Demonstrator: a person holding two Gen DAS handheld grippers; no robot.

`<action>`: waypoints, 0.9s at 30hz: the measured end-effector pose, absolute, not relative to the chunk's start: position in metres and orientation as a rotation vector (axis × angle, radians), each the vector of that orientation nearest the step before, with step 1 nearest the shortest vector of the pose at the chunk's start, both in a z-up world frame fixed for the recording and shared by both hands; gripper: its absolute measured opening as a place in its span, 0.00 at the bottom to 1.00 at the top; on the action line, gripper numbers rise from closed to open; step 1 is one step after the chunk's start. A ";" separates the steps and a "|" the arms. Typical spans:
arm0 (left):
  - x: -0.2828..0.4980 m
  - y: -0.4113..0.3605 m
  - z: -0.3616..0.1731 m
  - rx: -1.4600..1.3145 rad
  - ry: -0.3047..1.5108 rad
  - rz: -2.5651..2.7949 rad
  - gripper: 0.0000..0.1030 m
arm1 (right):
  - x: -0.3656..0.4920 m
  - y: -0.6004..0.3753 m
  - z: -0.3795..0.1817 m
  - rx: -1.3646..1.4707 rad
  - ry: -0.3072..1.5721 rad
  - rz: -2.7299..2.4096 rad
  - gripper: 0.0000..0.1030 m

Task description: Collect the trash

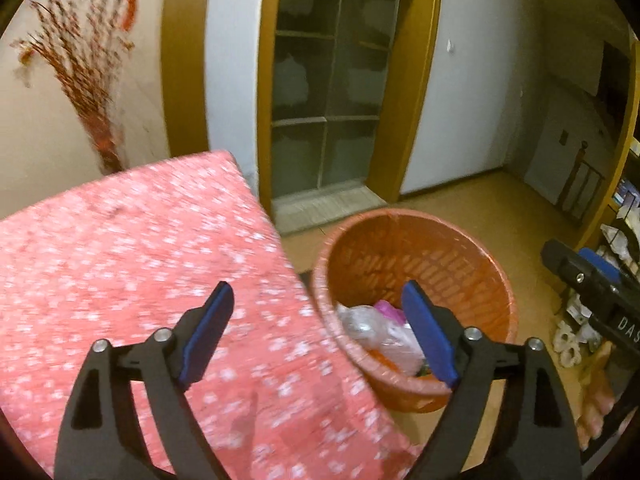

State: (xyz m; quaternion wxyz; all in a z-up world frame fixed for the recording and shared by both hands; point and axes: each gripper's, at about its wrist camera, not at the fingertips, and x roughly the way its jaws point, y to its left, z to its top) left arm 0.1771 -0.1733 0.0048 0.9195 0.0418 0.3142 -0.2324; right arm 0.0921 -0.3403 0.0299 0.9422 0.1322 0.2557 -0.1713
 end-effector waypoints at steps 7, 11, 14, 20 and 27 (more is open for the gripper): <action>0.116 -0.117 0.027 0.137 0.496 -0.359 0.96 | 0.064 -0.292 0.041 0.194 0.503 -0.301 0.97; 0.085 -0.088 0.028 0.139 0.463 -0.283 0.96 | 0.045 -0.266 0.041 0.155 0.499 -0.287 0.97; 0.066 -0.070 0.025 0.126 0.455 -0.237 0.96 | 0.030 -0.245 0.041 0.113 0.474 -0.297 0.97; 0.040 -0.043 0.021 0.085 0.431 -0.152 0.96 | 0.009 -0.226 0.041 0.108 0.448 -0.346 0.97; 0.015 -0.025 0.015 0.046 0.420 -0.084 0.96 | -0.008 -0.203 0.037 0.065 0.417 -0.422 0.97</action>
